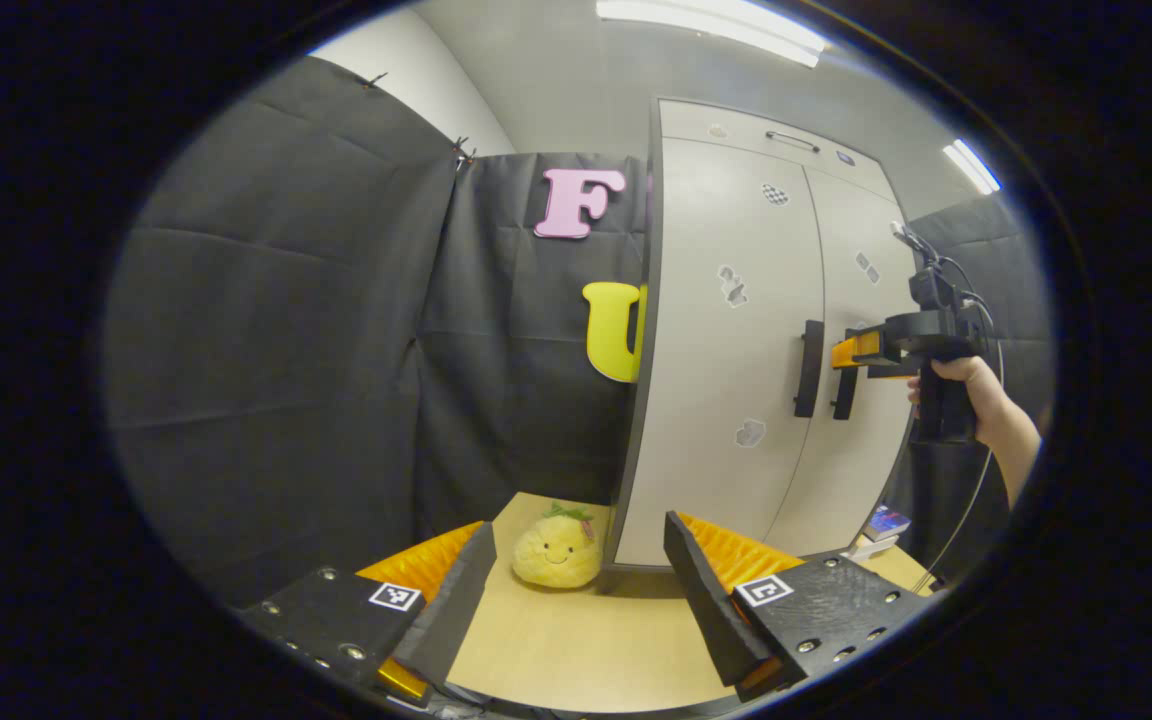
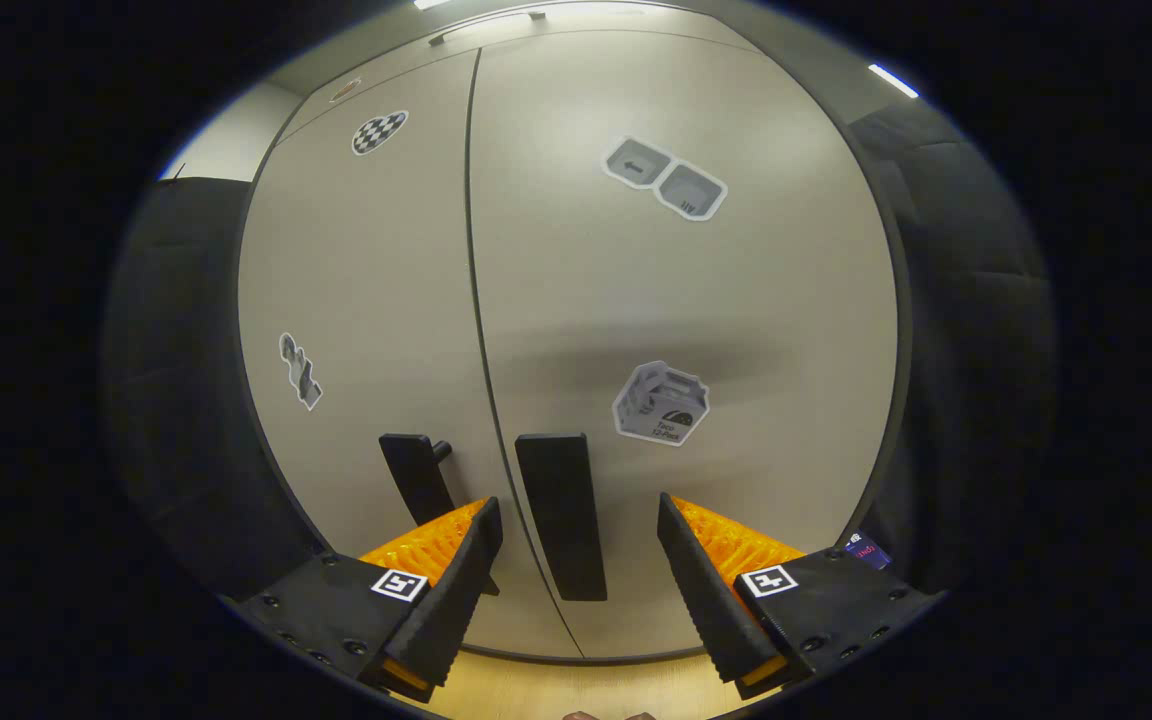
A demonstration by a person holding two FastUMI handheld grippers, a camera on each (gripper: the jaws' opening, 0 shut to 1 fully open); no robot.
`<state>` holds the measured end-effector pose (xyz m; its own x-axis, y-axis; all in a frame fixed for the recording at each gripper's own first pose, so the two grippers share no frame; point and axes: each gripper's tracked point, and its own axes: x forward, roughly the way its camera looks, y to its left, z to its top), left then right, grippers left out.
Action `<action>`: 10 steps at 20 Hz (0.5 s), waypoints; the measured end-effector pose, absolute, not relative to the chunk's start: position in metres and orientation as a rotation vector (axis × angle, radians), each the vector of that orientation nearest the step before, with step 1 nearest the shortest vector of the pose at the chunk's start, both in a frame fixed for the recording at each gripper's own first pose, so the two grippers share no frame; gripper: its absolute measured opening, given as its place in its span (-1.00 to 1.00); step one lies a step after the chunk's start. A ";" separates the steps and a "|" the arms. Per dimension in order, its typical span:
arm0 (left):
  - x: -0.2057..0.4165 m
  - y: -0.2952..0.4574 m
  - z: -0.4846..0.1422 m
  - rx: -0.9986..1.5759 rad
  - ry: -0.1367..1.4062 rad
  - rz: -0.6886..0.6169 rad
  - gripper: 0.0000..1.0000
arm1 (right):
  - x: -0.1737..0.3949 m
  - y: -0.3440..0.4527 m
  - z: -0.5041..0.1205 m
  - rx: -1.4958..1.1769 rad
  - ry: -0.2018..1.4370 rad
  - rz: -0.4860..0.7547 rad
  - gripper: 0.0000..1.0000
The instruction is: Open the right door of the double-door shoe cabinet with the right hand, and open the left door with the left hand.
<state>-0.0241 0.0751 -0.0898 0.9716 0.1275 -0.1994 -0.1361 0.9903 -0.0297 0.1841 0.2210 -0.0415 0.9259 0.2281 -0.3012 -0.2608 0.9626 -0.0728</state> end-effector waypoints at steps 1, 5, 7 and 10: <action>-0.022 0.076 -0.092 -0.050 0.198 0.134 0.99 | 0.188 0.221 -0.045 -0.132 0.296 0.239 0.83; -0.022 0.086 -0.092 -0.019 0.189 0.158 0.99 | 0.196 0.226 -0.057 -0.167 0.317 0.229 0.84; -0.024 0.092 -0.095 -0.010 0.198 0.166 0.99 | 0.197 0.225 -0.059 -0.173 0.321 0.218 0.17; -0.028 0.098 -0.095 -0.028 0.203 0.174 0.99 | 0.197 0.224 -0.059 -0.160 0.323 0.232 -0.27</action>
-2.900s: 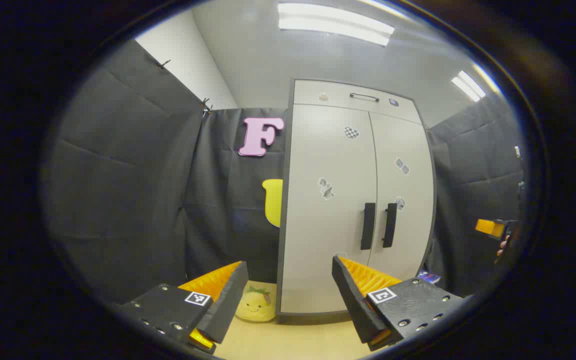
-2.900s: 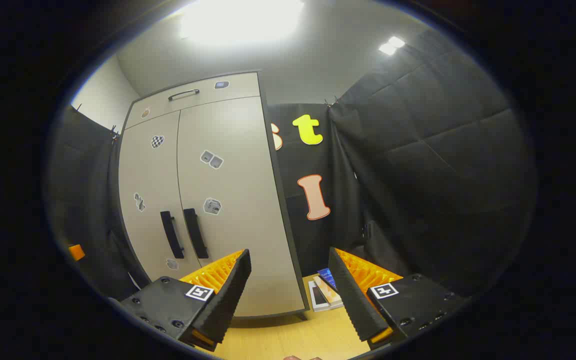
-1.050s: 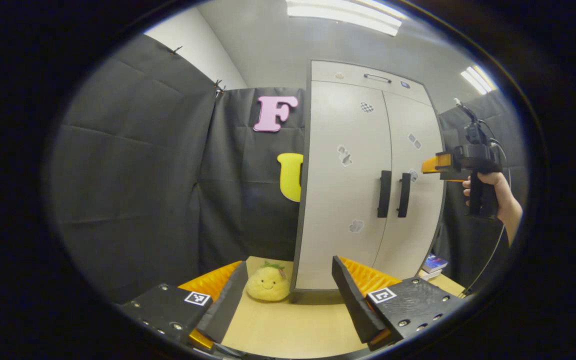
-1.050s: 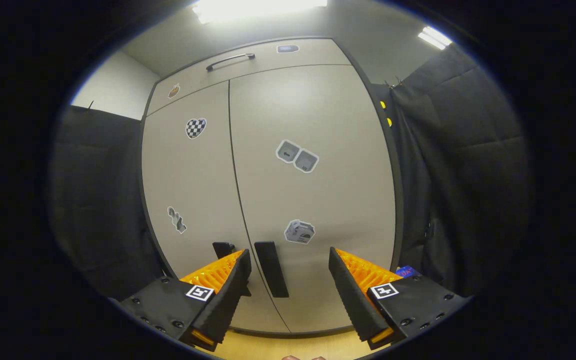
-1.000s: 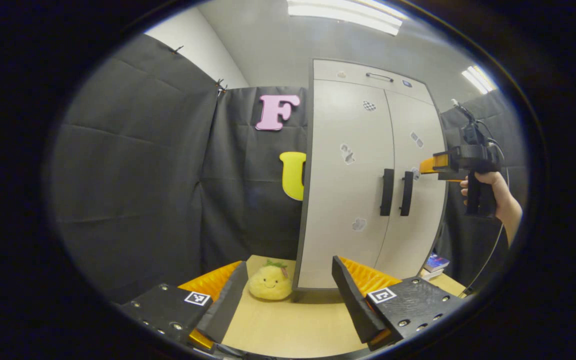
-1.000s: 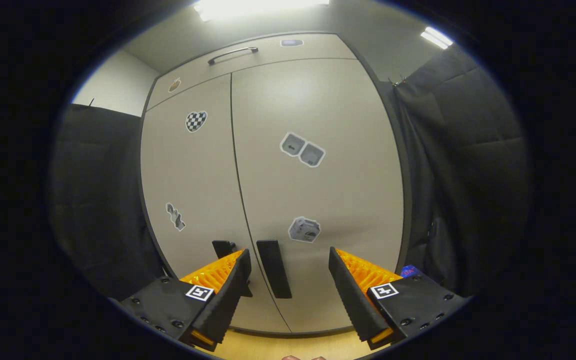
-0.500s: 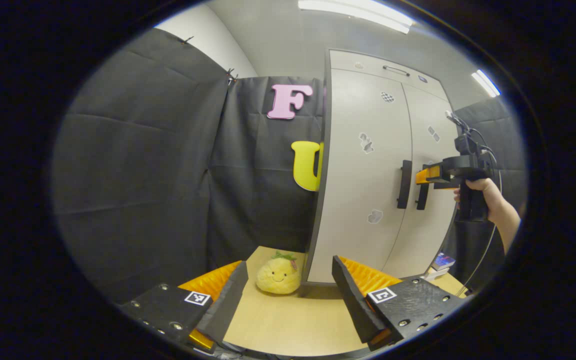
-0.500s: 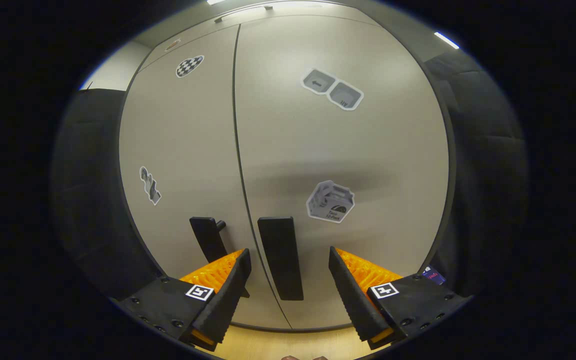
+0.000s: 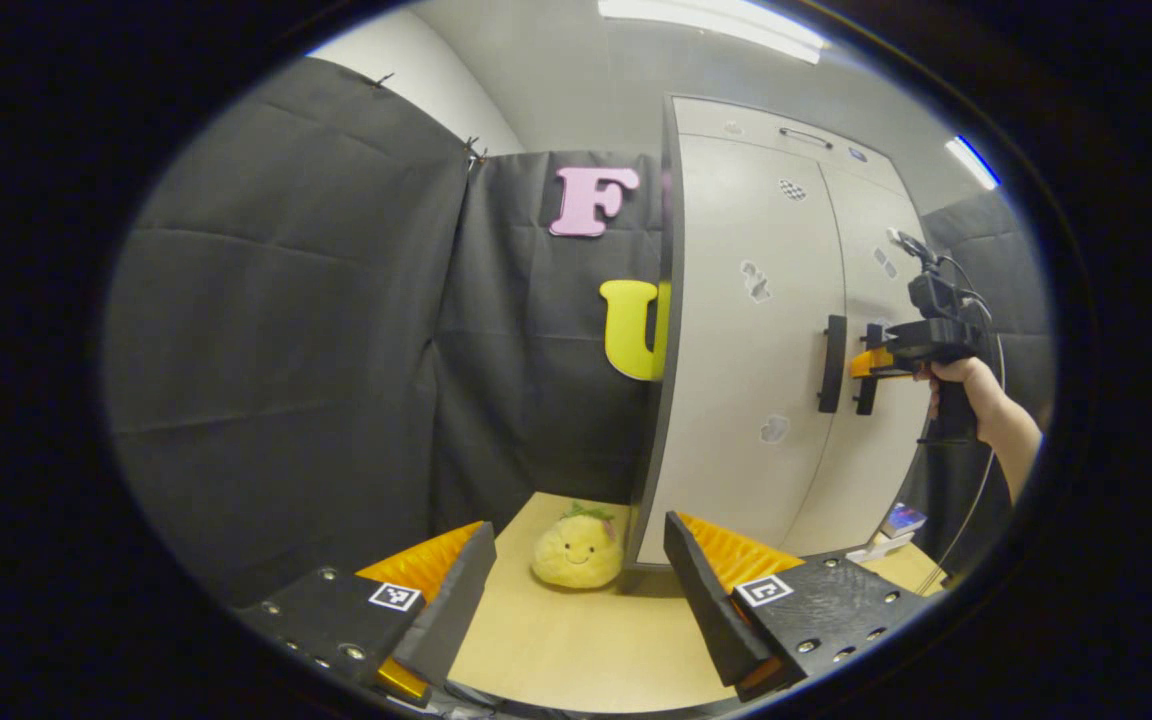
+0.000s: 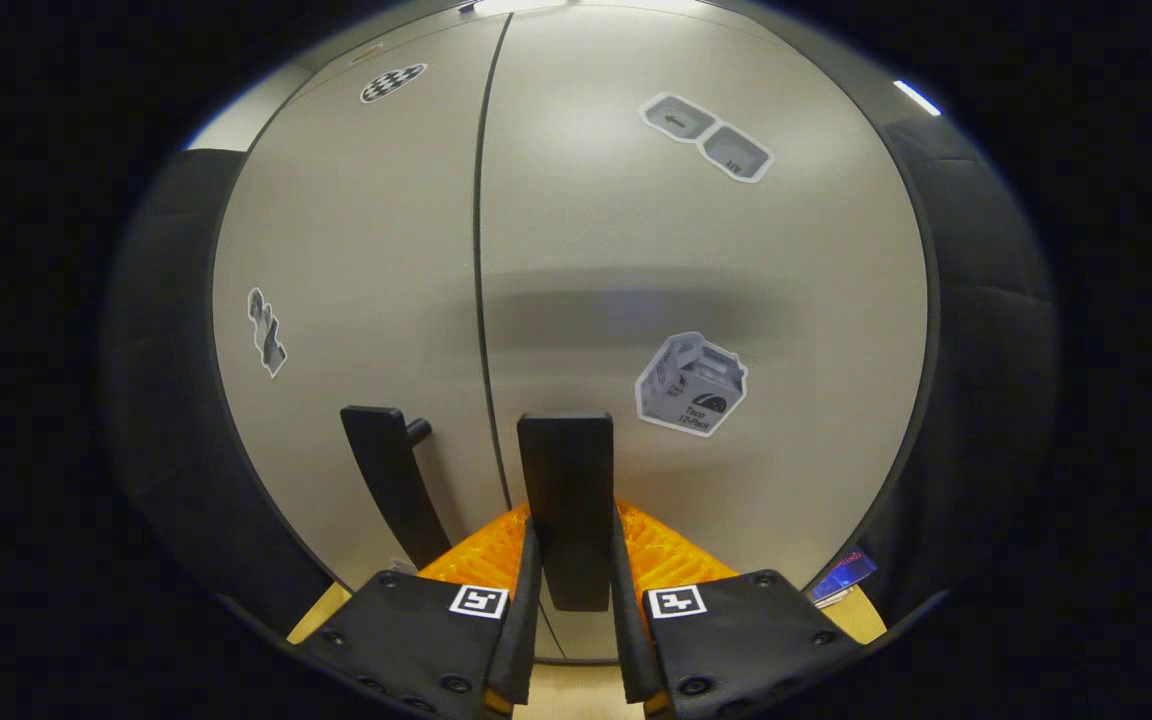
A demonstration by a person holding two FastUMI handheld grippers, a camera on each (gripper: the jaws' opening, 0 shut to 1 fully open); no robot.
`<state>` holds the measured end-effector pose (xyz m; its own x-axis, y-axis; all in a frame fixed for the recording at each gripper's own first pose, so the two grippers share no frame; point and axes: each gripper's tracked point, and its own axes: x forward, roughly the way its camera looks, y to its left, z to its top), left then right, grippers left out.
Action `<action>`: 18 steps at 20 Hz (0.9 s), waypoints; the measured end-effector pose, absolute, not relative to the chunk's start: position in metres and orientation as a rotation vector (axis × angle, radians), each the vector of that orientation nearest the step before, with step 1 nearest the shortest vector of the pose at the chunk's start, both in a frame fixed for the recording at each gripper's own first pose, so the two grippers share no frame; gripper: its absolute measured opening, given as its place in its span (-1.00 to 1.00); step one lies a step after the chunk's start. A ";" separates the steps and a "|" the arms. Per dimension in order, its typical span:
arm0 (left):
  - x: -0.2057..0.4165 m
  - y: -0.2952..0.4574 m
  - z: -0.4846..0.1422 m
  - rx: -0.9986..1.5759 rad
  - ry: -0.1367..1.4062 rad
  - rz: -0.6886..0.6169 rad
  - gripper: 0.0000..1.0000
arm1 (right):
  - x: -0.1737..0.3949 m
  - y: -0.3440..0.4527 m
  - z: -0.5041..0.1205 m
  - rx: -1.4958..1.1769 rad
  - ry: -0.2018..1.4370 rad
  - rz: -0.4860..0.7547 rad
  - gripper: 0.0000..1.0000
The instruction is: Open the right door of the double-door shoe cabinet with the right hand, and open the left door with the left hand.
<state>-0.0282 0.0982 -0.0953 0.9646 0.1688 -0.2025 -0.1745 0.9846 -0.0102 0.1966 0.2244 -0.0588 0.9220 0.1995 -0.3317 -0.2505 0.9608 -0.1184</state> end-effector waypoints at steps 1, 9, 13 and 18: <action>-0.029 0.099 -0.097 -0.034 0.205 0.176 0.94 | 0.197 0.224 -0.059 -0.157 0.326 0.238 -0.26; -0.040 0.088 -0.094 -0.014 0.212 0.163 0.99 | 0.193 0.224 -0.059 -0.173 0.307 0.327 -0.85; -0.043 0.070 -0.092 -0.004 0.217 0.137 0.99 | 0.186 0.222 -0.058 -0.152 0.296 0.343 -0.85; -0.055 0.046 -0.093 0.005 0.225 0.105 0.95 | 0.180 0.214 -0.057 -0.139 0.279 0.386 -0.88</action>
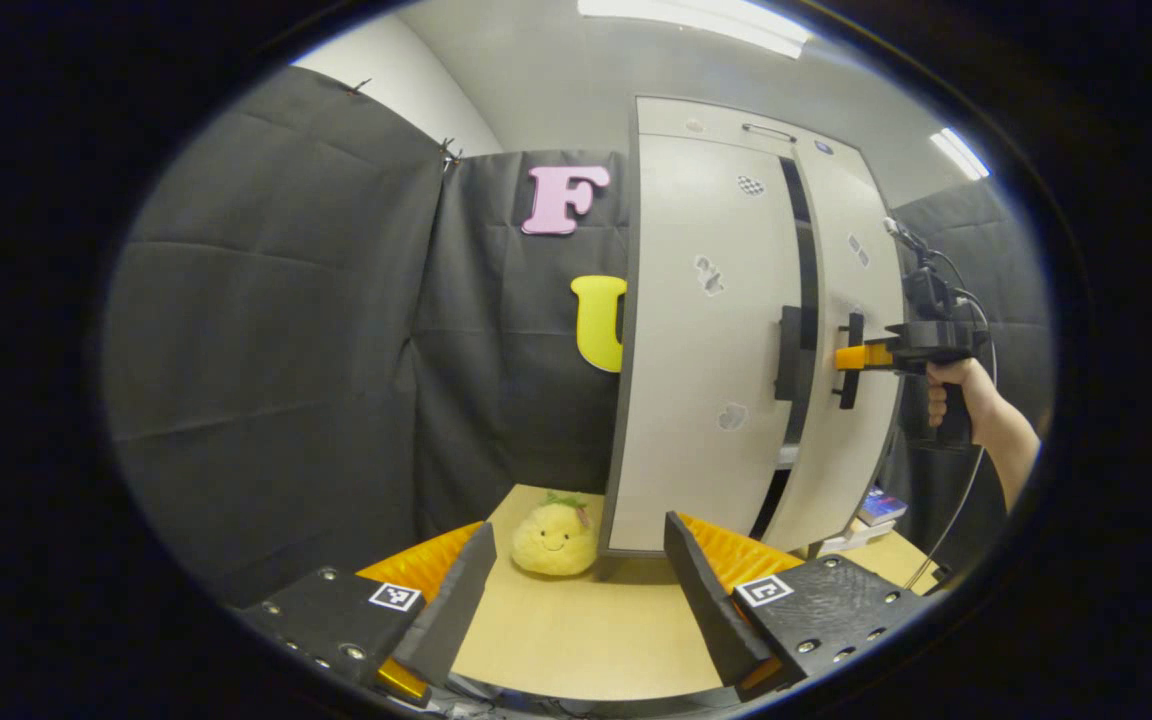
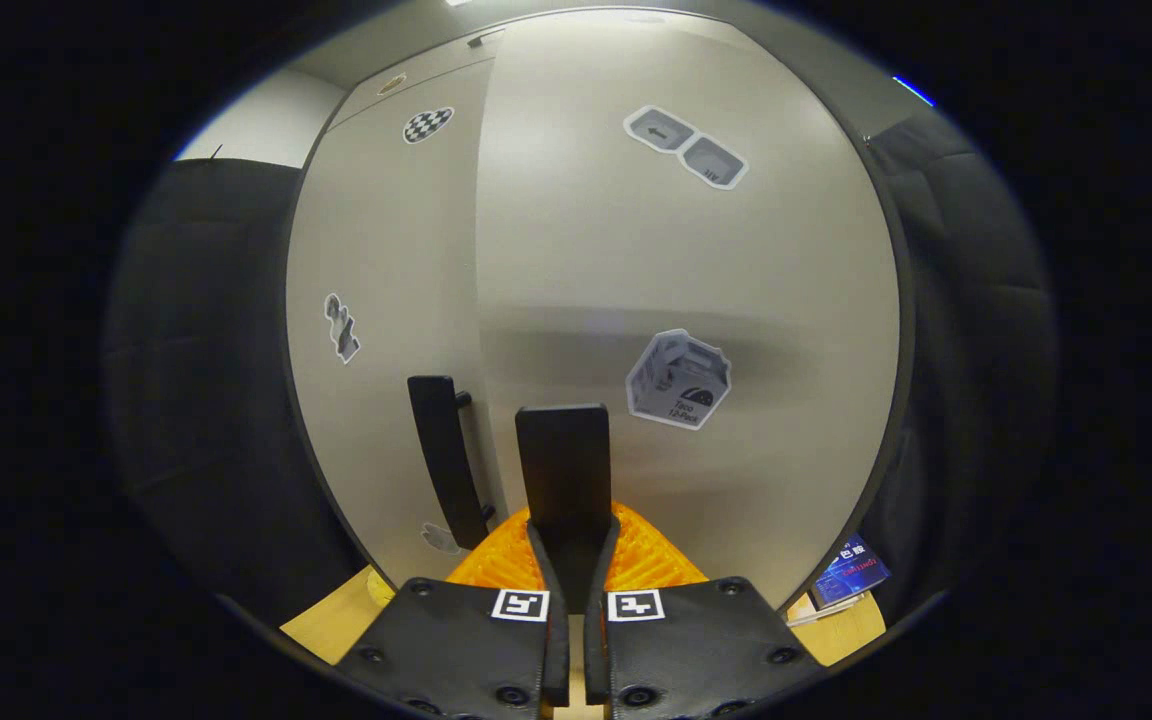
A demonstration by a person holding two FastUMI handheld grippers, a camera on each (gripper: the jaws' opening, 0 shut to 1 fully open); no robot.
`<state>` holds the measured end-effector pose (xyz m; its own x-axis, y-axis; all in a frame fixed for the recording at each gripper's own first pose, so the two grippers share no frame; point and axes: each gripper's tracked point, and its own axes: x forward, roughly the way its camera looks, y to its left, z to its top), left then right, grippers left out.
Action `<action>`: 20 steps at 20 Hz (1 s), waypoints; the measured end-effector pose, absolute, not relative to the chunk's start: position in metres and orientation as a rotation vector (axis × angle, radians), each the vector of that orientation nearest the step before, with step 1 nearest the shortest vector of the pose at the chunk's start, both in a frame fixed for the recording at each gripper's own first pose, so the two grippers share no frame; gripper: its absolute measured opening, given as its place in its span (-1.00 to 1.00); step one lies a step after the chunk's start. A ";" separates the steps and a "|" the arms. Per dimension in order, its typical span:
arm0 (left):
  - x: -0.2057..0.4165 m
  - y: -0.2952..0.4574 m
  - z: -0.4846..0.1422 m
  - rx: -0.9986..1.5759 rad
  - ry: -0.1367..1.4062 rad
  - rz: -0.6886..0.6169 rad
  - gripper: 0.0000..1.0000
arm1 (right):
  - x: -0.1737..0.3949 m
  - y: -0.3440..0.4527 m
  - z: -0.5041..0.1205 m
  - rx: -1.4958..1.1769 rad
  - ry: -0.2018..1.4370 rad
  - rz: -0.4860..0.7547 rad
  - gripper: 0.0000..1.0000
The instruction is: Open the right door of the double-door shoe cabinet with the right hand, and open the left door with the left hand.
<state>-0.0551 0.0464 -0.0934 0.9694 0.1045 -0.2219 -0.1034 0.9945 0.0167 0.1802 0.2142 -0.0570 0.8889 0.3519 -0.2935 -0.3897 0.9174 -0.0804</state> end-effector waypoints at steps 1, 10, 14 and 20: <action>-0.058 0.042 -0.095 0.007 0.228 0.101 0.95 | 0.179 0.212 -0.057 -0.128 0.277 0.400 -0.88; -0.071 0.020 -0.098 -0.011 0.240 0.081 0.95 | 0.170 0.191 -0.053 -0.110 0.262 0.394 -0.85; -0.066 0.002 -0.105 -0.021 0.257 0.028 1.00 | 0.164 0.182 -0.052 -0.105 0.258 0.378 -0.85; -0.050 -0.029 -0.107 0.007 0.254 -0.060 0.94 | 0.162 0.169 -0.048 -0.101 0.254 0.342 -0.86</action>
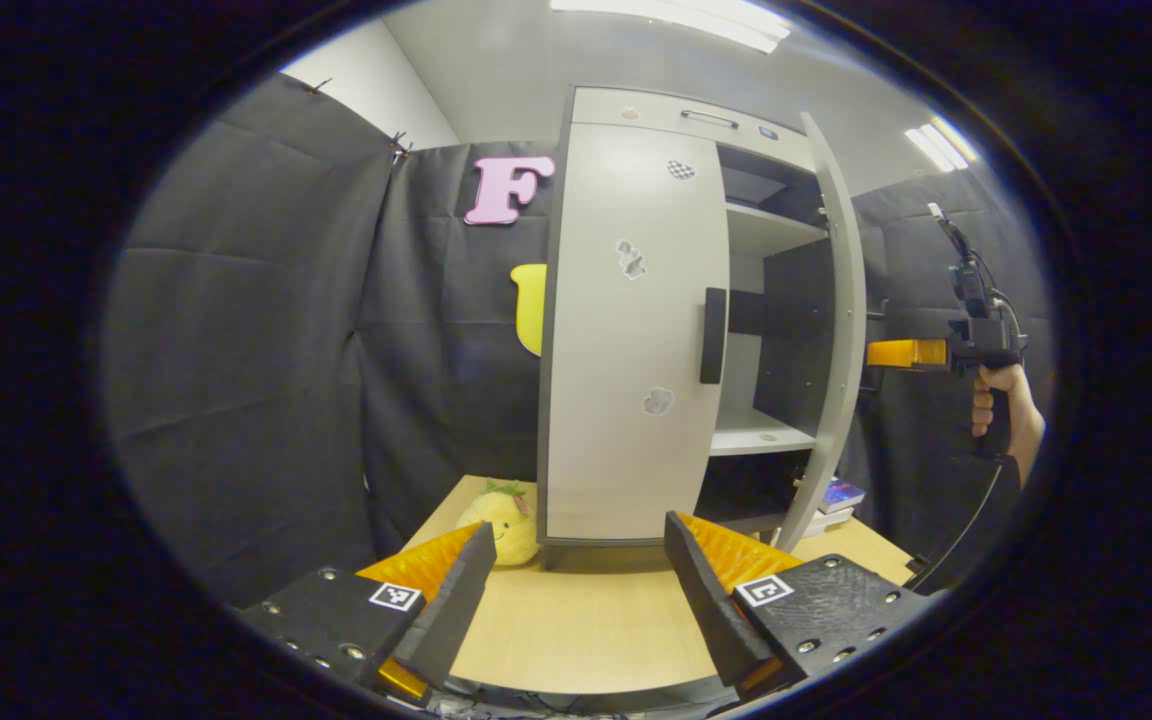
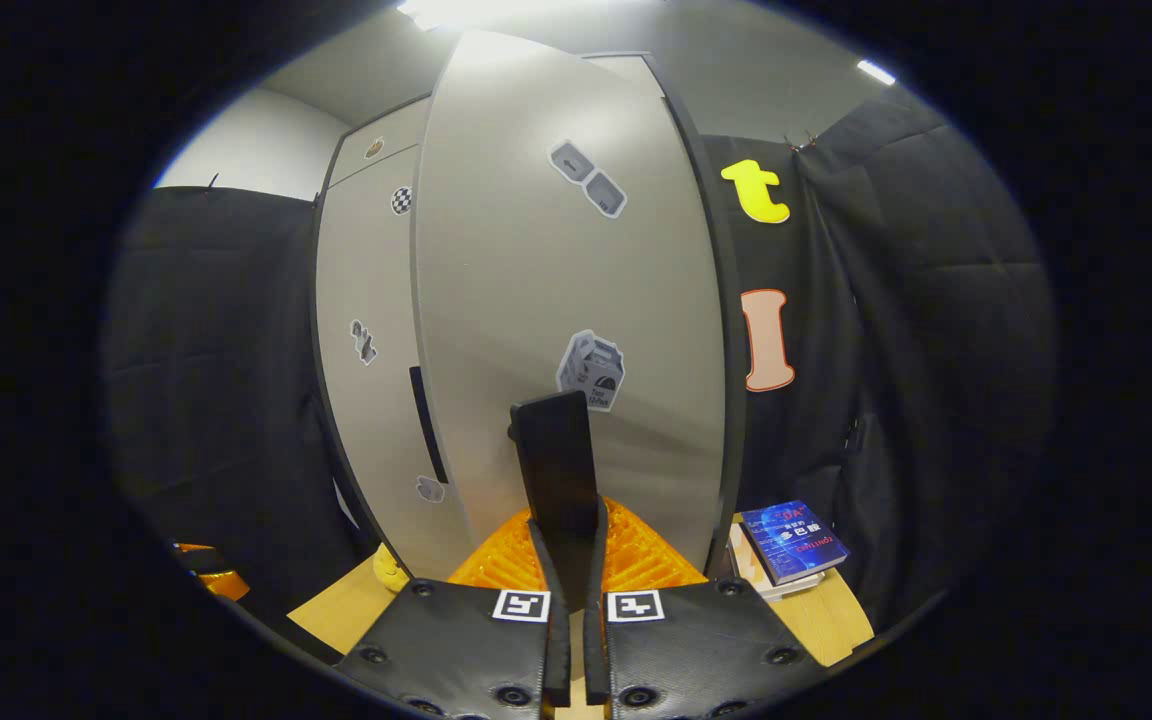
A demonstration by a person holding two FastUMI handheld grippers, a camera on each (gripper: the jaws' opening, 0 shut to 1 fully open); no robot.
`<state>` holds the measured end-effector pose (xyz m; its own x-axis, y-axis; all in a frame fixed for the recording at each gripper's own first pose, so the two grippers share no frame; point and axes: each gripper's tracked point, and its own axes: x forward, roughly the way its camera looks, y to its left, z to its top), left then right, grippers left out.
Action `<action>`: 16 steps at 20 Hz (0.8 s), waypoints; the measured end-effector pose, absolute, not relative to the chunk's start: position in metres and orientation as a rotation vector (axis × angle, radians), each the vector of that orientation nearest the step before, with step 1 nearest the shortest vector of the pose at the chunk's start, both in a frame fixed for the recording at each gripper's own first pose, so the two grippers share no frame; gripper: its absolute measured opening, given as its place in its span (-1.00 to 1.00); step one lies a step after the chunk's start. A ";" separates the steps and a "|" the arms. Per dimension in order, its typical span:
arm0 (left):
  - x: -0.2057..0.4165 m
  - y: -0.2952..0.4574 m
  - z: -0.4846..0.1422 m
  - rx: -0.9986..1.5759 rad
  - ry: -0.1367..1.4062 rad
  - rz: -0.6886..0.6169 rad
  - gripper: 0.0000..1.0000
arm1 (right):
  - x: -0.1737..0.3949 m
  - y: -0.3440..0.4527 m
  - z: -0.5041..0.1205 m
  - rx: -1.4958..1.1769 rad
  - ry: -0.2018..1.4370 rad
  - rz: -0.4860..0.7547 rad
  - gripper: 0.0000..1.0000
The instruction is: Open the right door of the double-door shoe cabinet with the right hand, and open the left door with the left hand.
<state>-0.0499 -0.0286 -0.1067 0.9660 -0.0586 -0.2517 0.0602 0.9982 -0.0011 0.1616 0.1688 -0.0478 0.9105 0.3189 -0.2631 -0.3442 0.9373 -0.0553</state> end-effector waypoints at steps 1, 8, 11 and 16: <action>-0.047 -0.037 -0.110 0.000 0.261 -0.083 0.95 | 0.162 0.166 -0.047 -0.110 0.252 0.335 -0.86; -0.030 -0.070 -0.114 0.015 0.257 -0.173 0.99 | 0.164 0.149 -0.043 -0.098 0.240 0.249 -0.91; -0.024 -0.084 -0.117 0.000 0.262 -0.207 0.99 | 0.165 0.144 -0.041 -0.166 0.232 0.256 -0.89; -0.018 -0.095 -0.118 0.003 0.259 -0.236 0.99 | 0.163 0.133 -0.038 -0.209 0.206 0.224 -0.92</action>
<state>-0.0179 -0.0954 -0.1181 0.9393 -0.2307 -0.2538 0.2314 0.9725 -0.0274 0.1631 0.1329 -0.0383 0.9542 0.1976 -0.2244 -0.2402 0.9536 -0.1816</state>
